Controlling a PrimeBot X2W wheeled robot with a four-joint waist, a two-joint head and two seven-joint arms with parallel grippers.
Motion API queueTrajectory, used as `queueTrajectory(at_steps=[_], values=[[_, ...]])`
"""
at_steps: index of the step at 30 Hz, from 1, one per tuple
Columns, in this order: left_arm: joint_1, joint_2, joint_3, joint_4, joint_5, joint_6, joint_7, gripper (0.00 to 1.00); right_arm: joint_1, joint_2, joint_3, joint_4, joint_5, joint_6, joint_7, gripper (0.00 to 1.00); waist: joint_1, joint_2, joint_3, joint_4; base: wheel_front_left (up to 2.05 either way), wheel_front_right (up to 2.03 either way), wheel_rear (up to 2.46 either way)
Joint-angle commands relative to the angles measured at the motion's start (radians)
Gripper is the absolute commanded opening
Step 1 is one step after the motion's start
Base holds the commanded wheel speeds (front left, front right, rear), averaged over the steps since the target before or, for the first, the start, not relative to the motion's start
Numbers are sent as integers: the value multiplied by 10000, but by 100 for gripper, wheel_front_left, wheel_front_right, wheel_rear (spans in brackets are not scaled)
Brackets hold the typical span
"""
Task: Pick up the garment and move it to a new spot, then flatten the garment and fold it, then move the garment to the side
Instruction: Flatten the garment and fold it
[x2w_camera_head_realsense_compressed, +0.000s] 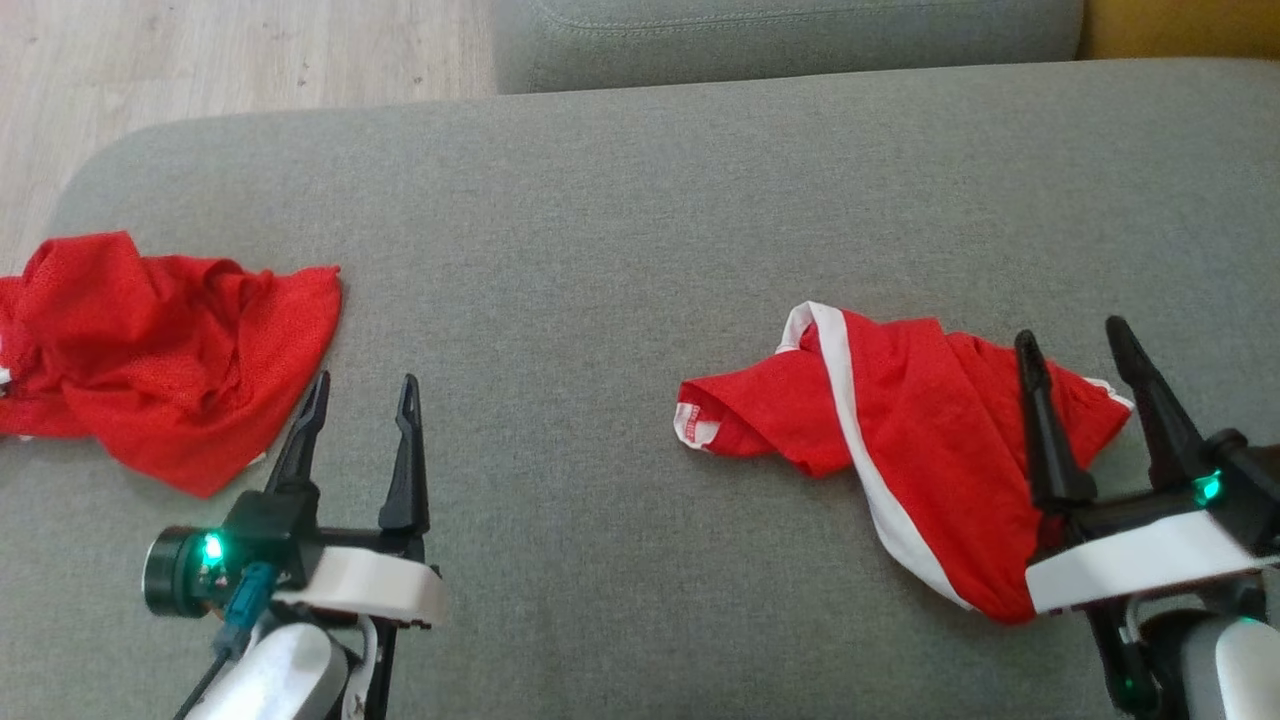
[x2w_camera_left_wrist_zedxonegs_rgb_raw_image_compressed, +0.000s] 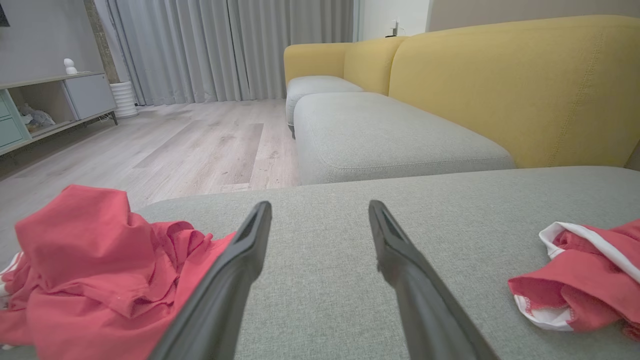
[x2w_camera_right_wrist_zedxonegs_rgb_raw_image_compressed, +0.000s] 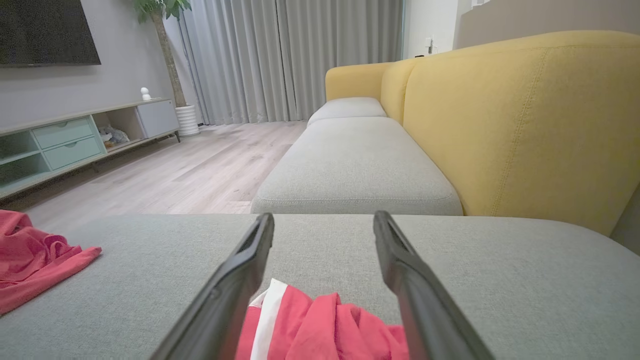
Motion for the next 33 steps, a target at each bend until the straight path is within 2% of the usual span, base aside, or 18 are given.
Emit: queueTrajectory(at_steps=[1,10,16,23,32,33], values=[[-296,303,475,-321,-51,46,-67,100,-195,-30,226,-432,-20,-7,59,100,0,0,15,-5,0,0,0],[-300,348,466,-369,-79,98,-27,100,-142,32,226,-503,-36,-7,206,100,0,0,81,-3,0,0,0],[-387,321,396,-365,-66,57,-1,100,496,97,297,125,47,-7,701,100,0,0,189,99,0,0,0],[-517,173,340,-221,-79,-1,-53,100,1760,272,513,1932,226,-7,1254,100,0,0,404,196,0,0,0],[-714,81,300,-45,-75,-58,-89,100,1208,382,519,3746,53,-7,1119,100,0,0,617,185,0,0,0],[-736,71,293,-29,-70,-61,-93,100,1109,385,545,3926,34,-7,1155,55,0,0,625,190,0,0,0]])
